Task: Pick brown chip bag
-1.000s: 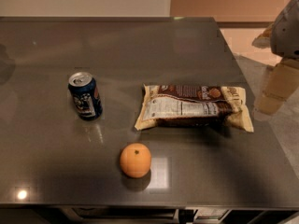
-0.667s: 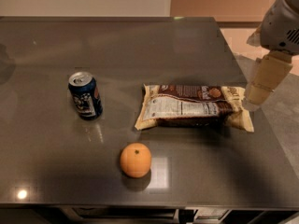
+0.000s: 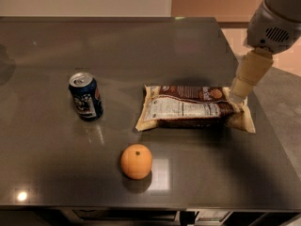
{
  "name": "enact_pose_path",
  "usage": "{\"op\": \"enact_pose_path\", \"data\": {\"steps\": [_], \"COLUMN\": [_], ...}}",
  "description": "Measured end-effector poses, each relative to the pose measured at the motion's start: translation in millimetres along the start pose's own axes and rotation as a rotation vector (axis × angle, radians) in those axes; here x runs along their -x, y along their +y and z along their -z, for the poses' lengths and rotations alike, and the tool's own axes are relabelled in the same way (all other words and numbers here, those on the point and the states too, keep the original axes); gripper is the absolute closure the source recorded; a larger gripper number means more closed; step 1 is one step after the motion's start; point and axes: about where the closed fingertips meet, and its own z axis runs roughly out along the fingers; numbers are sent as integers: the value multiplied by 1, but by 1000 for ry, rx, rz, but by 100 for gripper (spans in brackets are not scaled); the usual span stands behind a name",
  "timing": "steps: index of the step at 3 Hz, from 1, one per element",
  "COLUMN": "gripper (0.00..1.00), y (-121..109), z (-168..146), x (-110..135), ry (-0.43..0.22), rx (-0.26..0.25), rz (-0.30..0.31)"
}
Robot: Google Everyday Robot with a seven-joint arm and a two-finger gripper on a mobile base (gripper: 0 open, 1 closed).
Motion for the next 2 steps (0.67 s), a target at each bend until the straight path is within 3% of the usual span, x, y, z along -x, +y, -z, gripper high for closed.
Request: {"op": "enact_pose_path", "data": {"steps": [2], "gripper": [0], "y": [30], "z": [-47], "x": [16], "ry": [10], "rx": [30], "rz": [45]}}
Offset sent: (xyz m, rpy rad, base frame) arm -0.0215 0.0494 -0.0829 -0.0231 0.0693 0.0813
